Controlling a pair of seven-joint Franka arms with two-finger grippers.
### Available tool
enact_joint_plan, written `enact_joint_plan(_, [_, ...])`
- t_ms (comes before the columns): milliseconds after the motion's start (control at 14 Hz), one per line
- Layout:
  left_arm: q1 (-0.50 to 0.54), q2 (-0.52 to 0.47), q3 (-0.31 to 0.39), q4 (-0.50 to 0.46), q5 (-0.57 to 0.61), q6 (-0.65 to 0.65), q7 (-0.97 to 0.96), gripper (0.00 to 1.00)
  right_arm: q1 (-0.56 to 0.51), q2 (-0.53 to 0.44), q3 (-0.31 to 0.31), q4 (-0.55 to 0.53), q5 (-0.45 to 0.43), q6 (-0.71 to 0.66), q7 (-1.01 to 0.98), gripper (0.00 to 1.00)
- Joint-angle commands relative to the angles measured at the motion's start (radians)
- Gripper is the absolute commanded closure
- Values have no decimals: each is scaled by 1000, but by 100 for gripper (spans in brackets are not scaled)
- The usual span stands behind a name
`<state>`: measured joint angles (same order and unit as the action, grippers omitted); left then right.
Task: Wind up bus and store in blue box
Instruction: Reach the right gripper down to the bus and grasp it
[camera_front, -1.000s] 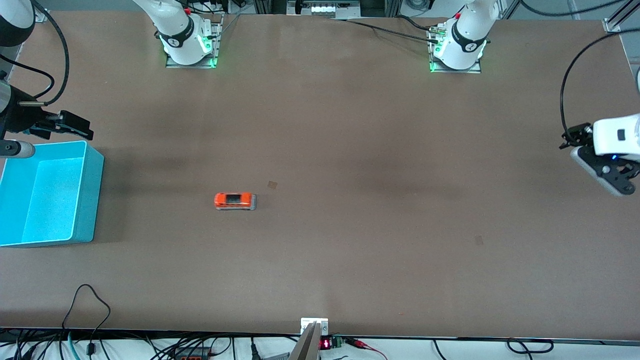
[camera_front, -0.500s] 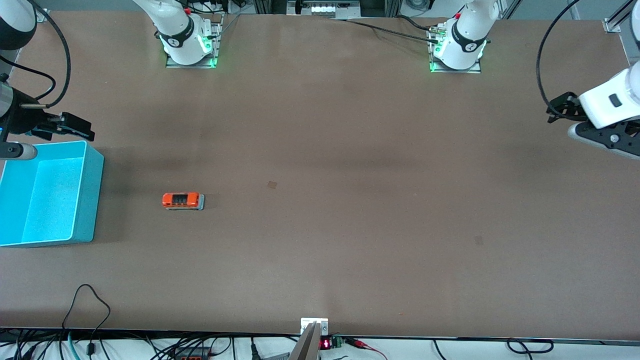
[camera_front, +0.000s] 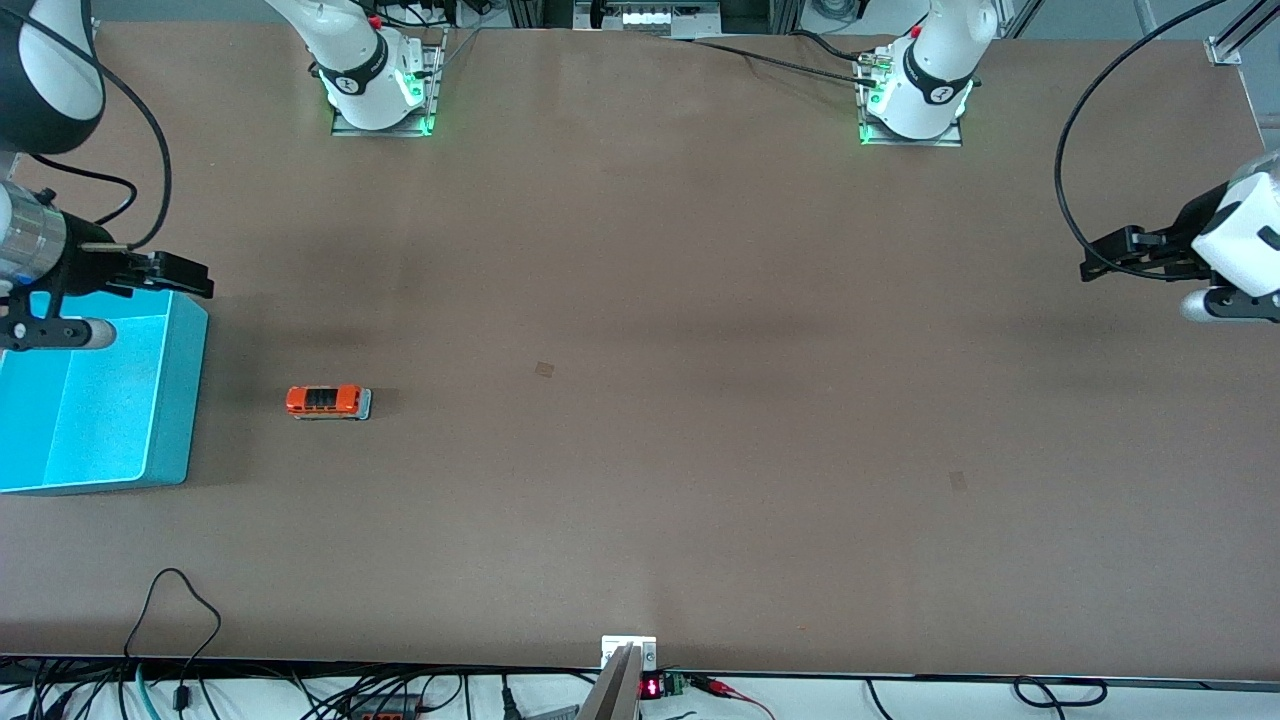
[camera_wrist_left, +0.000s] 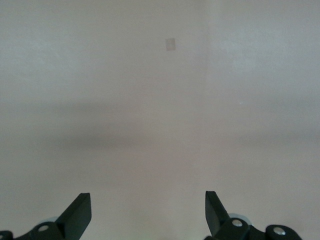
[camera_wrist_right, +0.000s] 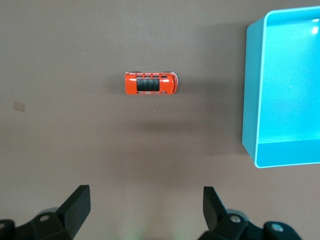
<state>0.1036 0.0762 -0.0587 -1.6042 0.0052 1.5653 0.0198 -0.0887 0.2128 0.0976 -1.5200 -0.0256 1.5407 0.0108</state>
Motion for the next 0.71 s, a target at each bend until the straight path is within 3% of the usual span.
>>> enact_joint_plan(0, [-73, -111, 57, -124, 11, 93, -24, 0, -6, 25, 5, -32, -7, 13, -9, 0])
enact_joint_plan(143, [-84, -157, 74, -184, 16, 93, -40, 0, -11, 26, 7, -84, -8, 80, -113, 0])
enact_joint_plan(357, [-105, -154, 86, -158, 19, 85, -28, 0, -34, 33, 14, -175, -8, 186, -432, 0])
enact_joint_plan(643, [-137, -154, 85, -148, 27, 53, -29, 0, -91, 17, 97, -331, -34, 326, -653, 0])
